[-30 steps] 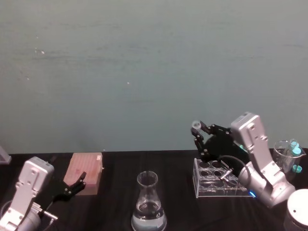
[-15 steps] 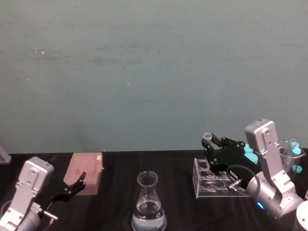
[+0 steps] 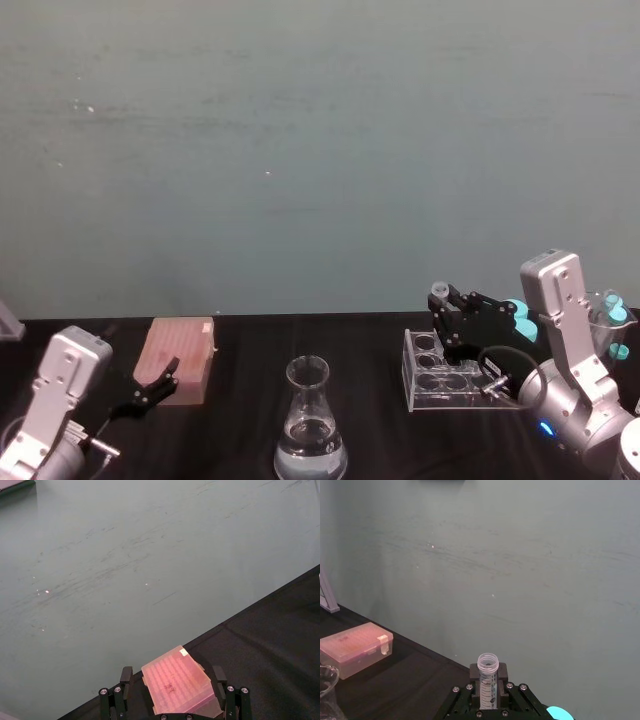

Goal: Pour the liquid from the test tube into the beaker using one hand.

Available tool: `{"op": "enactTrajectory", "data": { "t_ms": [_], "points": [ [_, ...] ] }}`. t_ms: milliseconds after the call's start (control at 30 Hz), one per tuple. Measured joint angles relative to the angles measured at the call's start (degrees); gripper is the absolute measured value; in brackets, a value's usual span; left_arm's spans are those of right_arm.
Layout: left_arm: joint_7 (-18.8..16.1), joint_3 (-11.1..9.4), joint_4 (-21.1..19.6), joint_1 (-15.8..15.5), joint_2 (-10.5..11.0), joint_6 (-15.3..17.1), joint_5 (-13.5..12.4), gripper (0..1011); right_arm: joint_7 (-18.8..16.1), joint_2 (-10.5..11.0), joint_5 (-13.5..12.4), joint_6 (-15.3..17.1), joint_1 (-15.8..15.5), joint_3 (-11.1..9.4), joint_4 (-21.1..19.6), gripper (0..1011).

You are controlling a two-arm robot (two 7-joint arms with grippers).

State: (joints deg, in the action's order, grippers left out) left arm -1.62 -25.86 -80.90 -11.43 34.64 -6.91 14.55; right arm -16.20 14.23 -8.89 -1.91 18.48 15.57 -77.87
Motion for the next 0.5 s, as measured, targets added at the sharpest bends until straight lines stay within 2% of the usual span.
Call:
{"op": "enactTrajectory", "data": {
  "t_ms": [500],
  "points": [
    [0.00, 0.00, 0.00, 0.00, 0.00, 0.00, 0.00, 1000, -1.65, -1.22, -0.98, -0.22, 2.72, -0.18, 4.89, 195]
  ]
}}
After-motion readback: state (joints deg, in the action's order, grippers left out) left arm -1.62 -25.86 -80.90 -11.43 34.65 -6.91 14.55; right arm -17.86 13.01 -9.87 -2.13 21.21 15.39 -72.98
